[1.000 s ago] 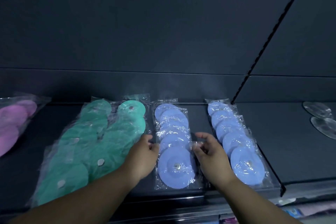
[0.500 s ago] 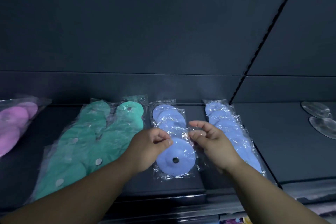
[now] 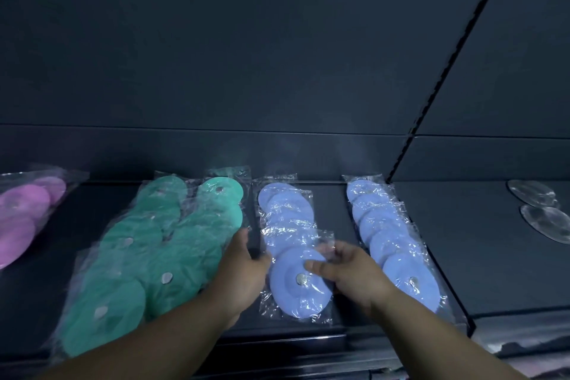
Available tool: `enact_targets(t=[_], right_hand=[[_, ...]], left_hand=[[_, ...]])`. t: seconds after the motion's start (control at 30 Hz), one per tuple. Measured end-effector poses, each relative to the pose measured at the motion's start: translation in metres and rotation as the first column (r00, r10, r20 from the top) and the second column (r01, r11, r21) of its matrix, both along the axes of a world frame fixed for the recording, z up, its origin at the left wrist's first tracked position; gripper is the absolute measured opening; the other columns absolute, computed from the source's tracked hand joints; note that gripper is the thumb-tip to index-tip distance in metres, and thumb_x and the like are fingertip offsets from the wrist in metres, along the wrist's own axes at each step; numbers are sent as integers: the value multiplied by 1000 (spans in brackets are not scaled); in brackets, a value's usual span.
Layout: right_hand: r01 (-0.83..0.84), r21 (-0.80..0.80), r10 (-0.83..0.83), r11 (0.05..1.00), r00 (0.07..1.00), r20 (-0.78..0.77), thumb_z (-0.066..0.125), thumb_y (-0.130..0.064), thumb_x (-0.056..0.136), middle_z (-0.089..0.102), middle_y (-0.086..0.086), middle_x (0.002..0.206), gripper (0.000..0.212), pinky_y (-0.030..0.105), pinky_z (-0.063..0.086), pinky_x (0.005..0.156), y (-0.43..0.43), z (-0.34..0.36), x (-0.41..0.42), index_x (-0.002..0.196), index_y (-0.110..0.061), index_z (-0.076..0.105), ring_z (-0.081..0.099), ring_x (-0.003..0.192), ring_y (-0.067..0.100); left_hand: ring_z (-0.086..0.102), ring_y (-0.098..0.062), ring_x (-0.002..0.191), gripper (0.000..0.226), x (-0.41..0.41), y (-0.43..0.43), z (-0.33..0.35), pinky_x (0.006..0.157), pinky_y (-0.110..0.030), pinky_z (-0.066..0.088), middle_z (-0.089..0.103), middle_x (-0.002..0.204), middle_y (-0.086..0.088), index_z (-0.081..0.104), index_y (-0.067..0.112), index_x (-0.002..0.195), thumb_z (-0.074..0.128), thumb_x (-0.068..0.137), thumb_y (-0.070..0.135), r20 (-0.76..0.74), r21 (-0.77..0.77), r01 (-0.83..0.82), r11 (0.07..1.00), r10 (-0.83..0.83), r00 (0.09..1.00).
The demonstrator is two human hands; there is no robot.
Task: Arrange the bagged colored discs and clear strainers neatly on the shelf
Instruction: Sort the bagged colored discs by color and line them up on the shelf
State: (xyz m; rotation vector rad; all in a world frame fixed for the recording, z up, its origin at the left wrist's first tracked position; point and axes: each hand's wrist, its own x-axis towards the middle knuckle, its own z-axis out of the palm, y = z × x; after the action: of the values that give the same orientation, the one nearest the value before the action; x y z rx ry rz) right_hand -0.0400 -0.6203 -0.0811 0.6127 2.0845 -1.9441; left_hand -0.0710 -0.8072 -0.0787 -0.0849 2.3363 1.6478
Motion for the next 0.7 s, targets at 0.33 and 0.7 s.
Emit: enact_targets(t=[0.33, 0.7], right_hand=[[-12, 317, 44, 948, 994, -95, 92, -33, 56, 70, -8, 95, 60, 25, 56, 78, 1, -11, 9, 104, -26, 57, 67, 80, 5], [-21, 316, 88, 949, 976, -201, 91, -14, 59, 61, -5, 105, 74, 30, 56, 84, 3, -27, -25, 119, -30, 50, 62, 84, 10]], left_hand=[[62, 3, 91, 41, 22, 13, -5, 75, -9, 49, 62, 114, 9, 47, 27, 124, 61, 86, 23, 59, -29, 128, 991, -126, 990], [62, -13, 89, 54, -23, 32, -12, 66, -22, 45, 63, 111, -1, 39, 23, 137, 62, 89, 19, 68, 44, -67, 997, 64, 996]])
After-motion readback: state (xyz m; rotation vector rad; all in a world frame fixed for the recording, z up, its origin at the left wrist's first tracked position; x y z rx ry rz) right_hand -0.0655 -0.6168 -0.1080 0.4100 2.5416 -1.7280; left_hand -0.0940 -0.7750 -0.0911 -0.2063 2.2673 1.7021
